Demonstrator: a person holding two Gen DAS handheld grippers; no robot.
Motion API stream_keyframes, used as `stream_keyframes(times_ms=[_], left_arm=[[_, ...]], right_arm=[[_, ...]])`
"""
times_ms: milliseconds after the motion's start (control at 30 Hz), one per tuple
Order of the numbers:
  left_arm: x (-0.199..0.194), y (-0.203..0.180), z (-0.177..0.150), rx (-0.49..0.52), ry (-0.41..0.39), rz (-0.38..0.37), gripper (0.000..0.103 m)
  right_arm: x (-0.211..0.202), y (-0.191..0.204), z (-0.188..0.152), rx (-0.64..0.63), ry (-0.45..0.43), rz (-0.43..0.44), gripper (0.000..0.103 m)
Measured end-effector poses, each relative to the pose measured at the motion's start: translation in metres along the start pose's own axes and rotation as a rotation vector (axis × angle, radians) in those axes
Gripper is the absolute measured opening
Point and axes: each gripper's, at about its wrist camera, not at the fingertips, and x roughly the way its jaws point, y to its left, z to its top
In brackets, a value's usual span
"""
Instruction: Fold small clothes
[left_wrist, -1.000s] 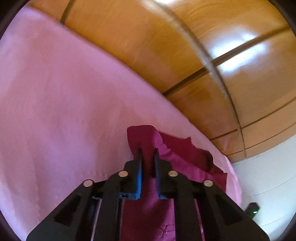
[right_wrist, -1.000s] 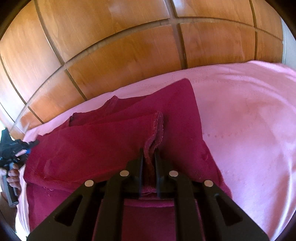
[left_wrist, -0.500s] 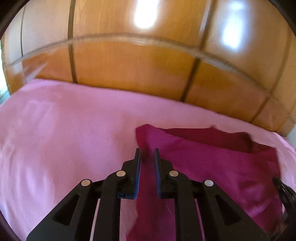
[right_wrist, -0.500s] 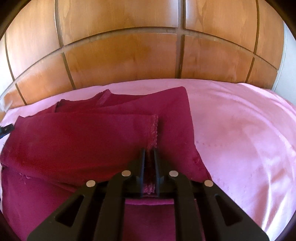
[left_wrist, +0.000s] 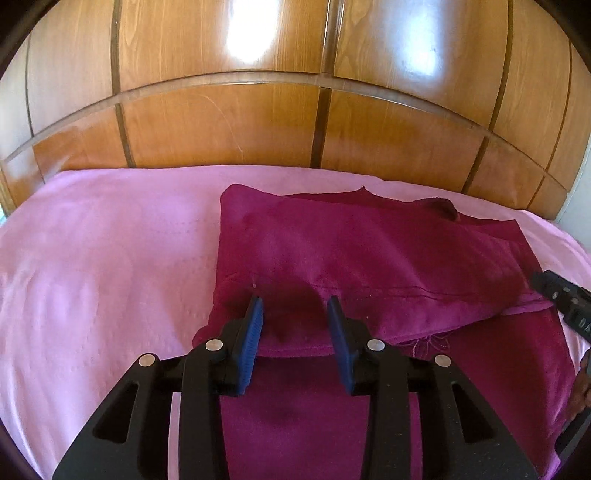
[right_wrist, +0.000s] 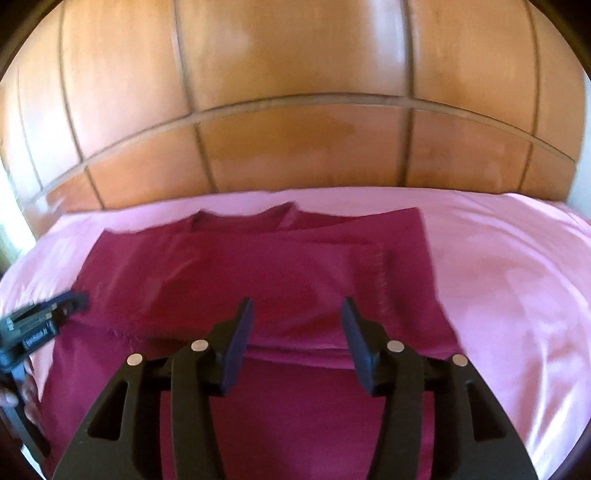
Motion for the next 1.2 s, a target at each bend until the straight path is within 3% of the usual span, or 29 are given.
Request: stream_keyframes(times_ms=[200, 900, 967, 1033, 1200], left_arm=[[0.003, -0.003, -0.005, 0.019, 0.009, 0.01, 0.035], [0.017, -0.001, -0.007, 0.002, 0.046, 0.036, 0.035], [0.007, -0.004, -0.008, 0.007, 0.028, 0.062, 0.038], [-0.003, -0.003, -0.01, 0.0, 0.01, 0.059, 0.05], [-0.031, 0.0, -0.018, -0.008, -0.032, 0.076, 0.051]], right_arm=[[0.022, -0.007, -0.012, 0.023, 0.055, -0.015, 0.049], [0.026, -0.011, -0.019, 0.027, 0.037, -0.028, 0.051], [0.026, -0.012, -0.019, 0.028, 0.035, -0.026, 0.052], [0.026, -0.012, -0.02, 0.032, 0.034, -0.021, 0.052], [0.025, -0.012, -0.019, 0.034, 0.037, -0.02, 0.053]])
